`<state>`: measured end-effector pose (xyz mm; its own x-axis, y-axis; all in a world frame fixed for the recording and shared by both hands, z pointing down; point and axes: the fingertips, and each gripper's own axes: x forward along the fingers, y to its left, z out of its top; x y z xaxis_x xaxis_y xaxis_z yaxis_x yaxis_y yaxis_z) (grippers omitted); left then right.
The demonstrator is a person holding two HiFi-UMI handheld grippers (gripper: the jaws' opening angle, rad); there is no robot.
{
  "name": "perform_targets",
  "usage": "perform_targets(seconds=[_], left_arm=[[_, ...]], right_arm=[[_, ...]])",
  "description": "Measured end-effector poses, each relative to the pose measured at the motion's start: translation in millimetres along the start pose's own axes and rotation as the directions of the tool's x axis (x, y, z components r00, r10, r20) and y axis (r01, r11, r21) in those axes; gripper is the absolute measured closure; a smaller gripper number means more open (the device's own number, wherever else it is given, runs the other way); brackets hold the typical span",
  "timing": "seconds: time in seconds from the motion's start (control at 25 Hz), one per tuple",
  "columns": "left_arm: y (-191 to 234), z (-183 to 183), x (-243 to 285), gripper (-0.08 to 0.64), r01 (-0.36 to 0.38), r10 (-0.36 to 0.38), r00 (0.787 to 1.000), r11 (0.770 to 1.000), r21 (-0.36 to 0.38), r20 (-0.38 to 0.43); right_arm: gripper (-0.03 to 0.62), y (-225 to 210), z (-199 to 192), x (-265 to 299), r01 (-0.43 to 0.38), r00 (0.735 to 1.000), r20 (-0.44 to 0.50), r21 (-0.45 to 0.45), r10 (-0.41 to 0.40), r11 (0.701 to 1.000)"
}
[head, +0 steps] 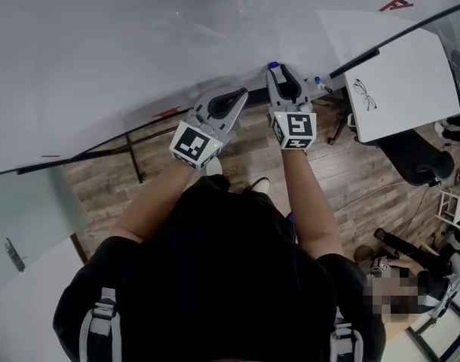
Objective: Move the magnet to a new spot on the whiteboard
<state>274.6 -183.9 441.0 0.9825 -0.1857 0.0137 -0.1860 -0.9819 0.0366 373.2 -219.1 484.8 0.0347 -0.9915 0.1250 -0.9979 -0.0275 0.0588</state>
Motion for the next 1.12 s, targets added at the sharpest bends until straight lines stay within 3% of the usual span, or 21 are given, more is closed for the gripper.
perform_targets(seconds=[0.2,0.72,1.12], left_arm=[[0.6,-1.1,-2.8,0.555,-0.01,0.01,1.0,1.0,-0.001,-0.004],[2.2,-4.4,-13.8,0.555,-0.031,0.031,0.999,0.999,-0.012,-0.013],[-1.3,7.1,-26.6,0.555,-0.091,0.091,0.996,0.996,0.011,0.002]], right_arm=[[0.451,3.2,-2.5,2.3,-0.005,1.0,-0.009,-0.006,0.005,1.0],[0.476,1.0,-2.7,7.1,0.015,1.0,-0.025,-0.041,-0.016,0.999],[0.477,13.0,19.0,-17.4,-0.063,0.998,0.009,-0.052,0.063,0.997]])
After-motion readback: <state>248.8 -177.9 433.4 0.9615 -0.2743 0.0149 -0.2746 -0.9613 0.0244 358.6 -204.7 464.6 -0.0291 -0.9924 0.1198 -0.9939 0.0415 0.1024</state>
